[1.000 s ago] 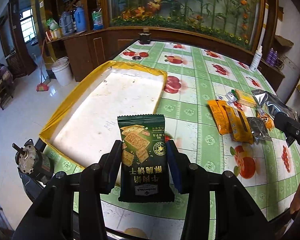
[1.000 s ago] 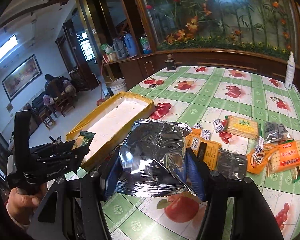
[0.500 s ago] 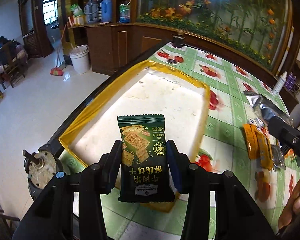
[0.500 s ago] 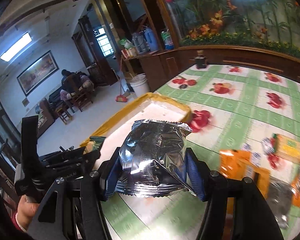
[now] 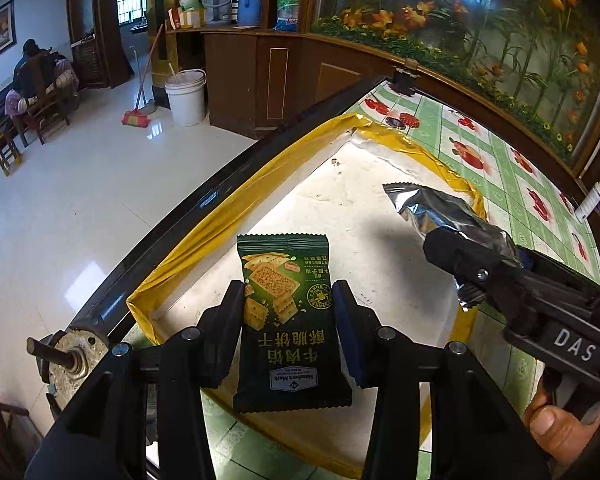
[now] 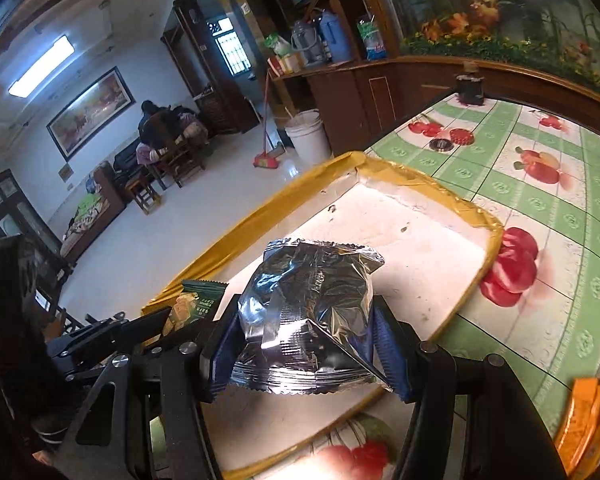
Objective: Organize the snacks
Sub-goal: 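Carry dark green packet in left tool and silver bag in right tool over yellow tray, then open left tool to drop green packet while right tool drops silver bag into tray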
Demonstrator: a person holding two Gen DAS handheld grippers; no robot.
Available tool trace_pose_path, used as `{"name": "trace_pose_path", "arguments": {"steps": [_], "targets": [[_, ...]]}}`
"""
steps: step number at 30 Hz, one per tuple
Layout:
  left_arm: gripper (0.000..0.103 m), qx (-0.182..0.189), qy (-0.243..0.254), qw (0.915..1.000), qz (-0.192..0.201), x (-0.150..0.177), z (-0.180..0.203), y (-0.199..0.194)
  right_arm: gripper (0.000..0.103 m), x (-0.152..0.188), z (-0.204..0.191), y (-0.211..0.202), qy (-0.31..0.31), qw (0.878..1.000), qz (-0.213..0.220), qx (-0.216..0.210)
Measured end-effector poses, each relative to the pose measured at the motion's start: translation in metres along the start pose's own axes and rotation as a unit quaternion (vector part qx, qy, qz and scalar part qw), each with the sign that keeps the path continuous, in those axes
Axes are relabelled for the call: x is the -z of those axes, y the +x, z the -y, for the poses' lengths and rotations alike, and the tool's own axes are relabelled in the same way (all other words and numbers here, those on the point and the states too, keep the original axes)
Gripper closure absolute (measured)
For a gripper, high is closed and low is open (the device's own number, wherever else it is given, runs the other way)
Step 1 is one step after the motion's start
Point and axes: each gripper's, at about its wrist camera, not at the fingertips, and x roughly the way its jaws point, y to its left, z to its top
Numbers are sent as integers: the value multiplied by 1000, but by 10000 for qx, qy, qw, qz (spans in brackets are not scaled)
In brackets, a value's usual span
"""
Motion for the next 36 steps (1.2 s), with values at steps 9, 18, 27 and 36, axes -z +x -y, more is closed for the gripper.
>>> {"name": "trace_pose_path", "arguments": {"steps": [9, 18, 27, 36], "targets": [[60, -179, -8, 9997, -186, 1, -2, 18, 40, -2, 1, 28, -46, 9996, -262, 124], [31, -328, 45, 9993, -166, 4, 2, 12, 32, -3, 3, 25, -24, 9995, -265, 190], [27, -109, -28, 9999, 95, 9, 7, -15, 31, 7, 19, -36, 236, 9990, 177, 322], [27, 8, 168, 9995, 276, 15, 30, -39, 29, 33, 36, -90, 534, 9961, 469, 520]]}}
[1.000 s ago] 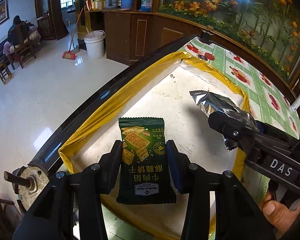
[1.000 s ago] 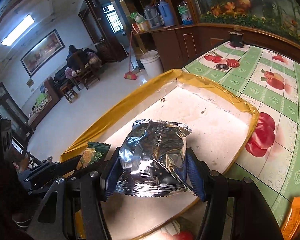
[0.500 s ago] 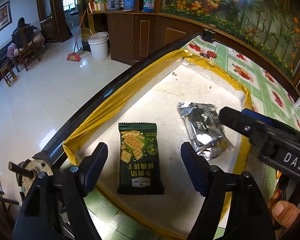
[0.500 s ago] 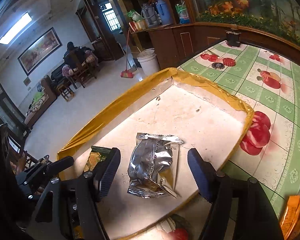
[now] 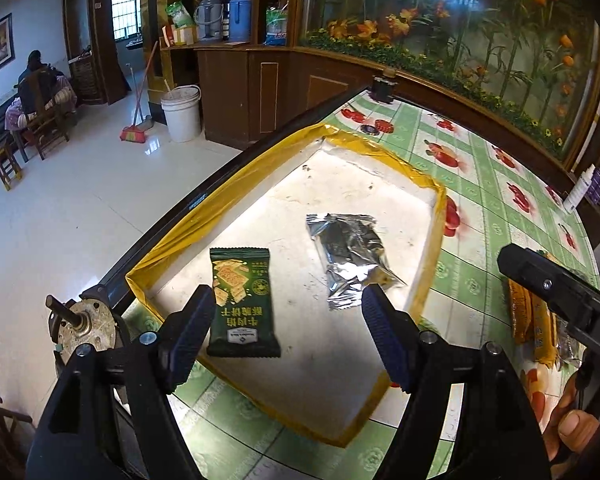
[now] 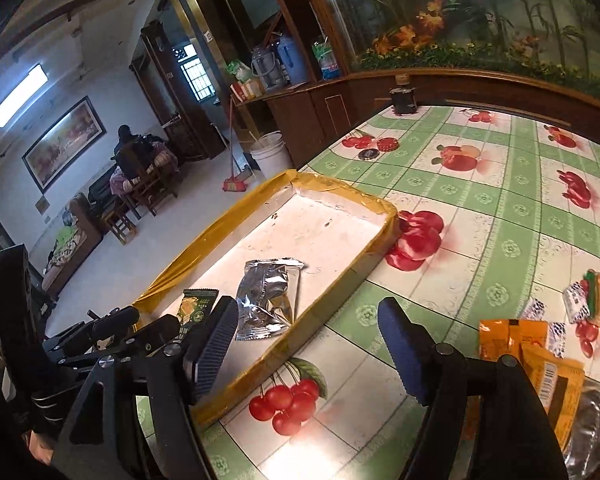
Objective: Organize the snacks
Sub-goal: 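Open left tool to drop green packet while right tool drops silver bag into tray, then move left tool toward yellow biscuit packet while right tool moves toward another silver bag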
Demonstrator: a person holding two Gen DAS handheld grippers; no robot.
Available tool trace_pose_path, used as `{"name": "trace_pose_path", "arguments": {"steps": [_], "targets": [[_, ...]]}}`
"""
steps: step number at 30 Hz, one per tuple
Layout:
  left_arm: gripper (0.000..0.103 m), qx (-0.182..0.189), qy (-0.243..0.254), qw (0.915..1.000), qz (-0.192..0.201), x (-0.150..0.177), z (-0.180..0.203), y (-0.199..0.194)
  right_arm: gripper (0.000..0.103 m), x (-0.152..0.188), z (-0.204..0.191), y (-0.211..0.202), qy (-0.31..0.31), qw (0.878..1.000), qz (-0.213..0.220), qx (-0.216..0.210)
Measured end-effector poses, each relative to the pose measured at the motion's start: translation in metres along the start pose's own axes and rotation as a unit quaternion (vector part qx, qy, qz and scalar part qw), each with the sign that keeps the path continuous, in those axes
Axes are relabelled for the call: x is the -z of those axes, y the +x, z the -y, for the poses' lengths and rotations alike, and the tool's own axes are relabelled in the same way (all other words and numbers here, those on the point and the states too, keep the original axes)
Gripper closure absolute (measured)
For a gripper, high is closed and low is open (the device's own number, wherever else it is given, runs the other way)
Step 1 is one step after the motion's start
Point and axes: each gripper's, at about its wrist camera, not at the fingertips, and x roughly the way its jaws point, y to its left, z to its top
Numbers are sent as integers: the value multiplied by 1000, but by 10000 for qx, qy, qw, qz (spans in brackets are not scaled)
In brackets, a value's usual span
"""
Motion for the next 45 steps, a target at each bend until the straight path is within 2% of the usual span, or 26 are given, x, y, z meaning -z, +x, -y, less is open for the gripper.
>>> {"name": "trace_pose_path", "arguments": {"steps": [7, 12, 22, 31, 45], "targets": [[27, 191, 161, 9997, 34, 5, 22, -11, 27, 29, 35, -42, 337, 9989, 169, 265], [27, 421, 365, 9984, -92, 12, 51, -10, 26, 54, 74, -74, 743, 9948, 254, 645], [27, 951, 1074, 9890, -350, 38, 122, -16, 25, 100, 135, -127, 1402, 9815, 426, 1235], [28, 1099, 1504, 9821, -294, 51, 167, -32, 25, 117, 158, -152, 1515, 9733, 548, 1635], [28, 988, 1697, 9802, -239, 56, 188, -34, 25, 125, 167, -159, 1554, 9729, 613, 1597]]}}
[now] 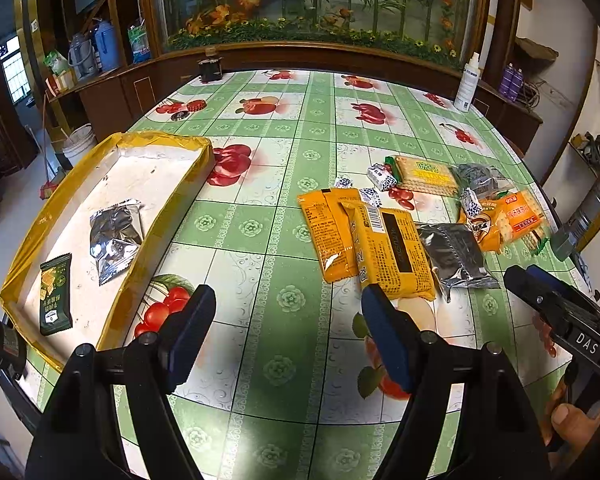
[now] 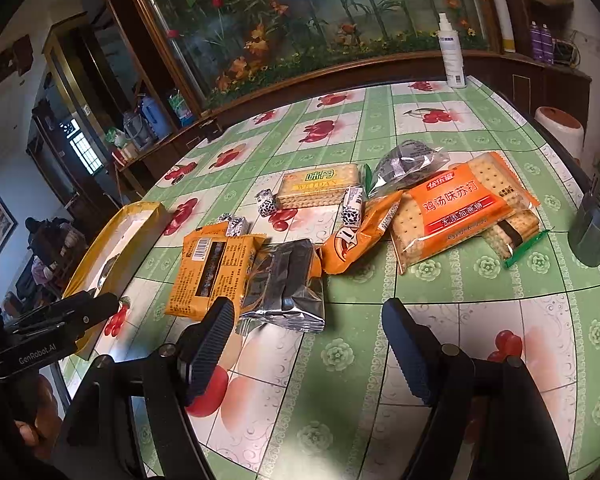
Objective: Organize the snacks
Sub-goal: 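Move left tool toward yellow biscuit packet while right tool moves toward another silver bag, then close left tool on yellow biscuit packet while right tool closes on silver foil bag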
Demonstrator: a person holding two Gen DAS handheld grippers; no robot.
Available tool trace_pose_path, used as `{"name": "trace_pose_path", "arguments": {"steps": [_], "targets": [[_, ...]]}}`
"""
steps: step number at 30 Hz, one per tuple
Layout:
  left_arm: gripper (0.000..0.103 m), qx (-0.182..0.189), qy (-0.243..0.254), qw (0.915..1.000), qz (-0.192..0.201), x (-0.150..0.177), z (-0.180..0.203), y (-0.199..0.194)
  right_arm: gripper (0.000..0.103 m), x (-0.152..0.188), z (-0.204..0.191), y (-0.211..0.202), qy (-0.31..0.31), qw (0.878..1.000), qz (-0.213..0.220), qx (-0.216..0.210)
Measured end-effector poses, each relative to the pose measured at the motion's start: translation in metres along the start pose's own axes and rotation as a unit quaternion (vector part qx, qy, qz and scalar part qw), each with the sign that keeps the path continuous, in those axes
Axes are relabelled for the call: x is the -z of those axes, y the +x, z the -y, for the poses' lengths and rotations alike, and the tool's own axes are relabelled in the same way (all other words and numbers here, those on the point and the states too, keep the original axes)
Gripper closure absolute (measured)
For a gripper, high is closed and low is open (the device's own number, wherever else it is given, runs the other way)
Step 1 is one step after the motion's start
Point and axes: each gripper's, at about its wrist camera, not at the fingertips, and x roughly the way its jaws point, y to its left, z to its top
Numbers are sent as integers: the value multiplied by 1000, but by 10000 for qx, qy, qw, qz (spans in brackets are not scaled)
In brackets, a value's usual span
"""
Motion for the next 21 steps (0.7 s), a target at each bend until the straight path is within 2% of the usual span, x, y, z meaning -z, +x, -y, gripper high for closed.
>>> {"name": "trace_pose_path", "arguments": {"steps": [12, 21], "targets": [[28, -9, -2, 9999, -111, 1, 7, 13, 24, -2, -4, 4, -91, 9999, -56, 17], [28, 373, -63, 9984, -414, -7, 27, 42, 24, -4, -9, 9, -268, 9995, -114, 74]]}}
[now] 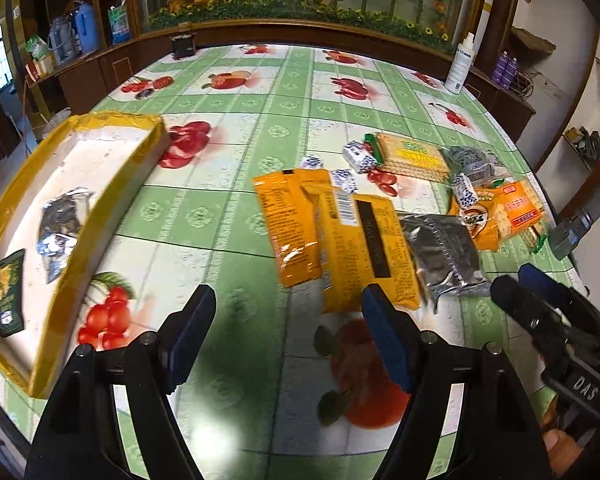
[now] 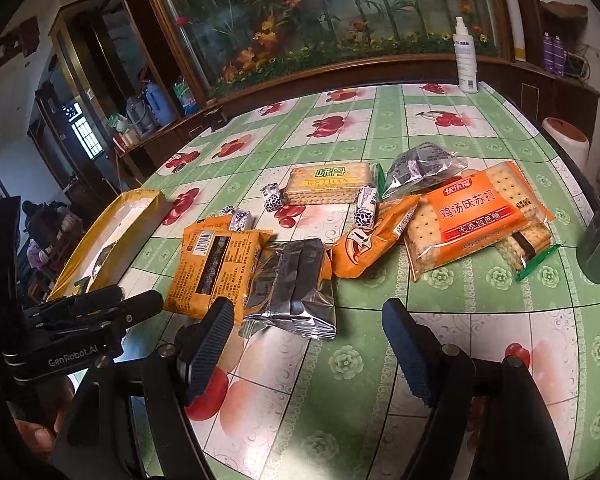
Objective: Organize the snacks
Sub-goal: 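Close left tool on yellow biscuit packet while right tool closes on silver foil bag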
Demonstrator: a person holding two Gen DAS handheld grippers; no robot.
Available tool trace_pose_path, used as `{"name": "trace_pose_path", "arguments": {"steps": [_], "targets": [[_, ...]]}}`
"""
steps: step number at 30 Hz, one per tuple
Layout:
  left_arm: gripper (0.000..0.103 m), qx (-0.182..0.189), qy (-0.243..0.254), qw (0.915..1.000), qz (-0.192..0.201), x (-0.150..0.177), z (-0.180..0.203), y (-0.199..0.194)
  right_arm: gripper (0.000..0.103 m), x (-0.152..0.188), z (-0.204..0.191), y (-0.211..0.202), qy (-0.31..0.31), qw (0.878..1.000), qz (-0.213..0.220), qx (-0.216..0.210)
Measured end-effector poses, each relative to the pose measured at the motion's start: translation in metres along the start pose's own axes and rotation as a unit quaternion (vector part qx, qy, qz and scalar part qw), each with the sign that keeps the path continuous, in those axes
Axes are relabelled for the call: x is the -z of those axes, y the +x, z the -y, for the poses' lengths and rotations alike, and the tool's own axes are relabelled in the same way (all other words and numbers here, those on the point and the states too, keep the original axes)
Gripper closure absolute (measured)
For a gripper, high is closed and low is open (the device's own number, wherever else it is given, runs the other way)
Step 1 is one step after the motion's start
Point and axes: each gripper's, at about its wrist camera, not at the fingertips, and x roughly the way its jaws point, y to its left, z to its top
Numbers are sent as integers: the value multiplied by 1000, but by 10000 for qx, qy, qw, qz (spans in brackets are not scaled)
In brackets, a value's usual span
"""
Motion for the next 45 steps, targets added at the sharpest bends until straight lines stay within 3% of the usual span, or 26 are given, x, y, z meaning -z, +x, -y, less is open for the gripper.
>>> {"name": "trace_pose_path", "arguments": {"steps": [7, 12, 13, 16, 25, 33, 41, 45], "targets": [[28, 264, 73, 9995, -128, -14, 25, 21, 24, -1, 11, 1, 77, 9999, -28, 70], [28, 188, 162, 9993, -293, -23, 39, 44, 24, -2, 16, 5, 129, 9998, -71, 103], [24, 199, 160, 9993, -287, -24, 40, 47, 24, -2, 17, 6, 137, 9998, -88, 97], [19, 222, 141, 9994, -242, -25, 35, 50, 24, -3, 16, 10, 122, 9998, -117, 91], [19, 394, 25, 9990, -227, -17, -19, 43, 24, -10, -8, 38, -205, 9990, -401, -58], [19, 623, 115, 9968, -480, -28, -17, 48, 24, -15, -30, 69, -625, 9957, -669, 170], [17, 380, 775, 9950, -508, -27, 4, 55, 25, -12, -38, 79, -1213, 9871, -742, 732], [17, 138, 947, 9946, -412, -28, -1, 58, 30, -11, -38, 77, -1318, 9859, -746, 711]]}}
